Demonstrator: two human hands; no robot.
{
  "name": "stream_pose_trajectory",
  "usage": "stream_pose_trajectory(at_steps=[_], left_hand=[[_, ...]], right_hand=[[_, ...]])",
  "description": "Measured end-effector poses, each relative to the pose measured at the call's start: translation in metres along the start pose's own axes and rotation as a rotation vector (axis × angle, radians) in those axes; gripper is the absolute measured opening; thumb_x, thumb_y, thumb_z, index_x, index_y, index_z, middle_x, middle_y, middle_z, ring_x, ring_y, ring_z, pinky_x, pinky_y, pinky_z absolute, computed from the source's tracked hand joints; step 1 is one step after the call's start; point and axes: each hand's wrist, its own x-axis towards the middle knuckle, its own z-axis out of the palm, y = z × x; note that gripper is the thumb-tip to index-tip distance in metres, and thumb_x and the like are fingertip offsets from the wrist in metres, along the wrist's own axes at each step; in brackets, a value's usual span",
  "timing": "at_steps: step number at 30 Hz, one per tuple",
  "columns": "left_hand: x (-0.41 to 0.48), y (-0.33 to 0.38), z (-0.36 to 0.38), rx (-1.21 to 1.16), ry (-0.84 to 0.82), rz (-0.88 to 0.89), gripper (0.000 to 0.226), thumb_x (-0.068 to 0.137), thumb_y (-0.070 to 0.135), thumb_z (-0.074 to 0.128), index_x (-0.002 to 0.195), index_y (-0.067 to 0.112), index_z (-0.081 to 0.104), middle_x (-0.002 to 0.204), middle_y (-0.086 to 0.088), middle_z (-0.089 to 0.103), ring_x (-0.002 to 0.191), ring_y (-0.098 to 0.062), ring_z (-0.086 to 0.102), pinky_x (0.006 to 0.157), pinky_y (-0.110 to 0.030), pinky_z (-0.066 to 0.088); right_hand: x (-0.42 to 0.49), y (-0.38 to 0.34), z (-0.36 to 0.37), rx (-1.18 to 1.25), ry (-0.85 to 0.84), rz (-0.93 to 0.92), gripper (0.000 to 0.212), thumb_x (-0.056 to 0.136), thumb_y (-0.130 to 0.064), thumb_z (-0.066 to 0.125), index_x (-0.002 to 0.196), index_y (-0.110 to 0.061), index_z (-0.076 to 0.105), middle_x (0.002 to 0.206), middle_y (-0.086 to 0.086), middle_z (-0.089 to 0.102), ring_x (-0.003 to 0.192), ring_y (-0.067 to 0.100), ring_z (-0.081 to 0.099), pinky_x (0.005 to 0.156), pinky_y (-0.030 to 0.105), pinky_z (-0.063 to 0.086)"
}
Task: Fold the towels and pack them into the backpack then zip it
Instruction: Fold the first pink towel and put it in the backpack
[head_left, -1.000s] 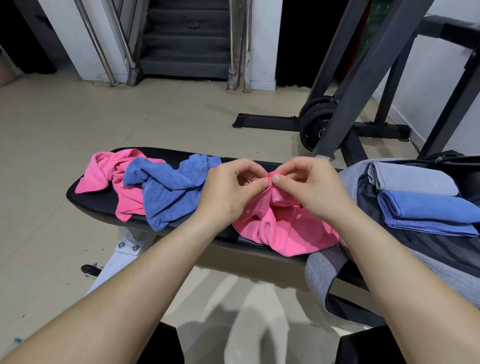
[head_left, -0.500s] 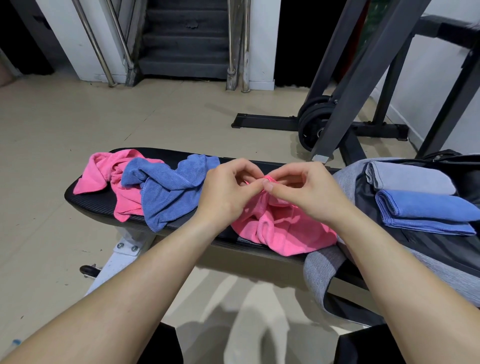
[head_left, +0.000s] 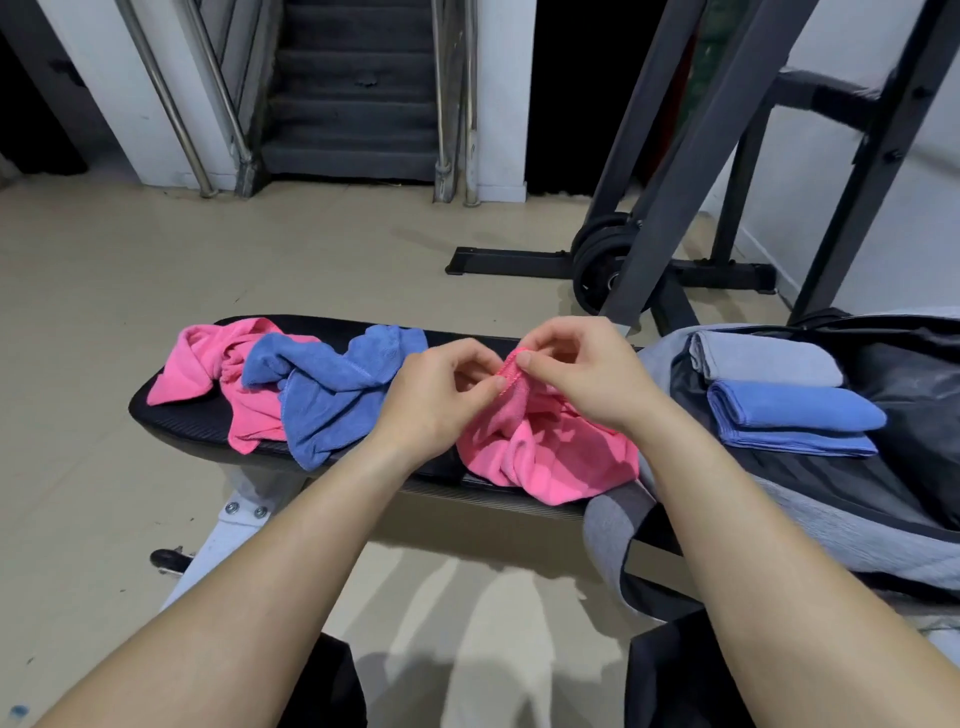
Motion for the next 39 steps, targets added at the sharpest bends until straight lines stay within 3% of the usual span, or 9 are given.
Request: stream_pose_trajectory(at_steps=[3, 6, 9, 16, 19, 24, 30, 34, 39], left_hand=[[-0.006, -0.001, -0.007, 0.066, 0.016, -0.011, 0.004, 0.088, 0.031, 0.071, 0.090, 0.033, 0.071, 0.084, 0.018, 0.073, 0.082, -0.006, 0.070, 0.081, -0.042, 0.058], [-0.010, 0.009, -0.013, 0.126, 0.064, 0.001, 0.009, 0.089, 0.027, 0.070, 0.095, 0.033, 0.072, 0.084, 0.021, 0.072, 0.081, -0.003, 0.069, 0.080, -0.040, 0.058], [-0.014, 0.028, -0.015, 0.172, 0.100, 0.032, 0.011, 0.089, 0.031, 0.068, 0.099, 0.035, 0.072, 0.084, 0.024, 0.072, 0.081, 0.000, 0.068, 0.079, -0.038, 0.057], [-0.022, 0.066, -0.037, 0.470, 0.245, 0.237, 0.017, 0.088, 0.027, 0.069, 0.104, 0.032, 0.070, 0.096, 0.015, 0.073, 0.091, -0.013, 0.067, 0.072, -0.031, 0.049], [-0.018, 0.075, -0.059, 0.547, 0.277, 0.210, 0.018, 0.088, 0.033, 0.067, 0.106, 0.033, 0.069, 0.097, 0.012, 0.074, 0.092, -0.017, 0.068, 0.071, -0.033, 0.052], [-0.021, 0.080, -0.081, 0.486, 0.207, 0.139, 0.016, 0.086, 0.037, 0.065, 0.101, 0.034, 0.069, 0.081, 0.012, 0.071, 0.078, -0.014, 0.065, 0.070, -0.032, 0.051], [-0.041, 0.071, -0.071, 0.644, 0.007, 0.164, 0.014, 0.088, 0.041, 0.059, 0.087, 0.028, 0.054, 0.073, 0.006, 0.054, 0.078, -0.021, 0.052, 0.067, -0.036, 0.046], [-0.046, 0.067, -0.078, 0.616, 0.148, 0.234, 0.013, 0.089, 0.029, 0.065, 0.100, 0.021, 0.067, 0.090, 0.008, 0.066, 0.088, -0.019, 0.063, 0.076, -0.035, 0.052], [-0.036, 0.062, -0.109, 0.526, 0.366, 0.195, 0.019, 0.086, 0.021, 0.071, 0.103, 0.023, 0.062, 0.097, 0.009, 0.057, 0.083, -0.012, 0.059, 0.077, -0.036, 0.052]], right_hand=[[0.007, -0.016, -0.007, -0.099, 0.036, -0.062, 0.018, 0.091, -0.009, 0.070, 0.079, -0.022, 0.070, 0.067, -0.009, 0.067, 0.063, 0.006, 0.062, 0.069, 0.033, 0.054], [0.014, -0.043, -0.025, -0.224, 0.064, -0.117, 0.016, 0.091, -0.011, 0.070, 0.080, -0.024, 0.069, 0.074, -0.010, 0.071, 0.070, 0.003, 0.066, 0.077, 0.027, 0.054], [0.021, -0.069, -0.046, -0.380, 0.073, -0.161, 0.016, 0.092, -0.014, 0.067, 0.081, -0.027, 0.068, 0.081, -0.008, 0.073, 0.079, 0.009, 0.069, 0.082, 0.032, 0.055], [0.030, -0.125, -0.084, -0.558, 0.124, -0.205, 0.012, 0.097, -0.018, 0.060, 0.088, -0.026, 0.063, 0.091, -0.007, 0.068, 0.089, 0.013, 0.064, 0.081, 0.035, 0.051], [0.029, -0.140, -0.100, -0.547, 0.201, -0.211, 0.012, 0.099, -0.018, 0.057, 0.091, -0.026, 0.061, 0.093, -0.007, 0.066, 0.090, 0.013, 0.063, 0.075, 0.029, 0.044], [0.030, -0.153, -0.117, -0.485, 0.374, -0.171, 0.010, 0.100, -0.018, 0.055, 0.100, -0.021, 0.064, 0.098, -0.005, 0.066, 0.094, 0.015, 0.060, 0.081, 0.032, 0.045], [0.033, -0.156, -0.112, -0.392, 0.509, -0.138, 0.010, 0.102, -0.018, 0.052, 0.100, -0.020, 0.062, 0.098, -0.005, 0.064, 0.092, 0.015, 0.058, 0.080, 0.031, 0.043], [0.035, -0.147, -0.105, -0.410, 0.534, -0.071, 0.011, 0.104, -0.021, 0.048, 0.102, -0.018, 0.058, 0.099, -0.001, 0.061, 0.089, 0.018, 0.057, 0.075, 0.033, 0.042], [0.034, -0.130, -0.103, -0.435, 0.521, 0.007, 0.011, 0.104, -0.022, 0.047, 0.103, -0.018, 0.057, 0.099, 0.000, 0.058, 0.086, 0.018, 0.054, 0.074, 0.033, 0.040]])
